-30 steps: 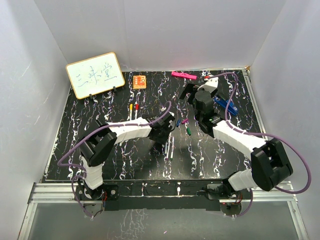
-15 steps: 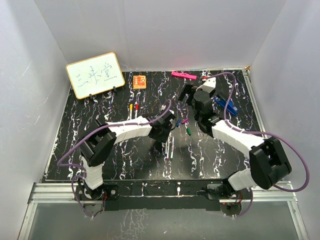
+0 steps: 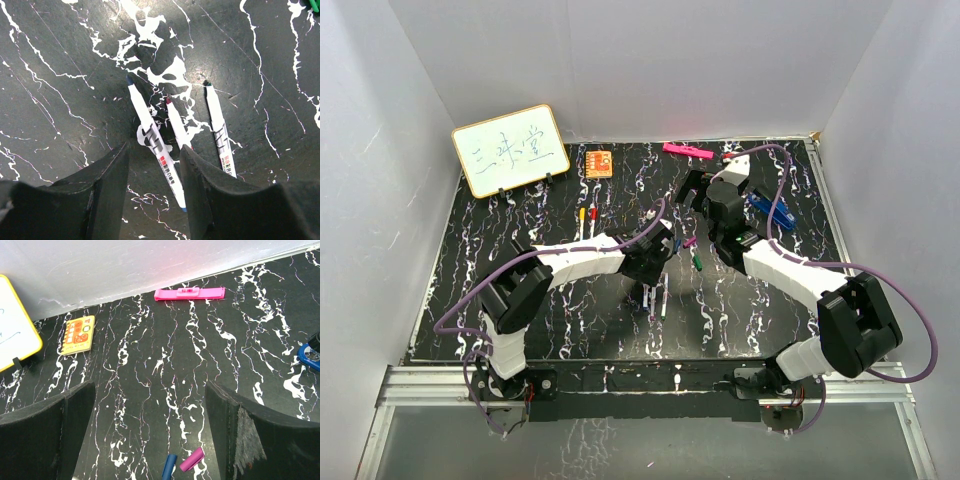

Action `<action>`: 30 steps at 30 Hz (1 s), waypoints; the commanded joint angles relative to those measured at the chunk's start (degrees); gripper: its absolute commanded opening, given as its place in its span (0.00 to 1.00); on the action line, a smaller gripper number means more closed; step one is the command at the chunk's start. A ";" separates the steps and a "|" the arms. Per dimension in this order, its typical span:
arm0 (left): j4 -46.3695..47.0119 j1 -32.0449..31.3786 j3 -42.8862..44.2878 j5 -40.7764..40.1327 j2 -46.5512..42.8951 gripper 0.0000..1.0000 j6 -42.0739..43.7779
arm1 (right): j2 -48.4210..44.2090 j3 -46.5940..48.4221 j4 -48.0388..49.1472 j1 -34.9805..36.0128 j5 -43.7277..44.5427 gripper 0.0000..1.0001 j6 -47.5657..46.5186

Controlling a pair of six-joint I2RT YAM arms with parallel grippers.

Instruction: Insert the pens into the pen caps

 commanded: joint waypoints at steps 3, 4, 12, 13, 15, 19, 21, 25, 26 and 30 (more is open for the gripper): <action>-1.34 -0.57 1.57 -0.43 -1.50 0.43 -0.42 | 0.00 0.14 1.63 -0.43 -0.50 0.88 0.33; -1.40 -0.57 1.39 -0.57 -1.58 0.43 -0.46 | 0.02 0.10 1.66 -0.43 -0.69 0.88 0.37; -2.51 -0.62 -0.09 -1.57 -2.32 0.43 -1.00 | 0.37 0.33 1.49 -0.43 -1.54 0.88 0.76; -2.61 -0.58 -0.22 -1.65 -2.37 0.43 -1.06 | 0.44 0.35 1.49 -0.43 -1.62 0.88 0.77; -2.72 -0.64 -0.46 -1.68 -2.39 0.43 -1.09 | 0.54 0.45 1.36 -0.43 -1.81 0.88 0.88; -2.36 -0.70 -1.01 -1.18 -2.33 0.43 -1.26 | 0.72 0.46 1.18 -0.43 -1.99 0.88 1.03; -2.05 -0.70 -1.19 -0.75 -2.23 0.43 -1.26 | 0.70 0.46 1.14 -0.43 -2.09 0.88 1.10; -2.15 -0.88 -1.30 -0.31 -1.63 0.43 -1.36 | 0.70 0.56 1.14 -0.45 -2.09 0.88 1.03; -2.30 -0.91 -1.37 -0.19 -1.56 0.43 -1.39 | 0.71 0.56 1.04 -0.43 -2.09 0.88 1.04; -3.57 -1.18 -2.56 0.36 -1.89 0.43 -1.73 | 0.64 0.59 0.85 -0.43 -1.94 0.88 1.03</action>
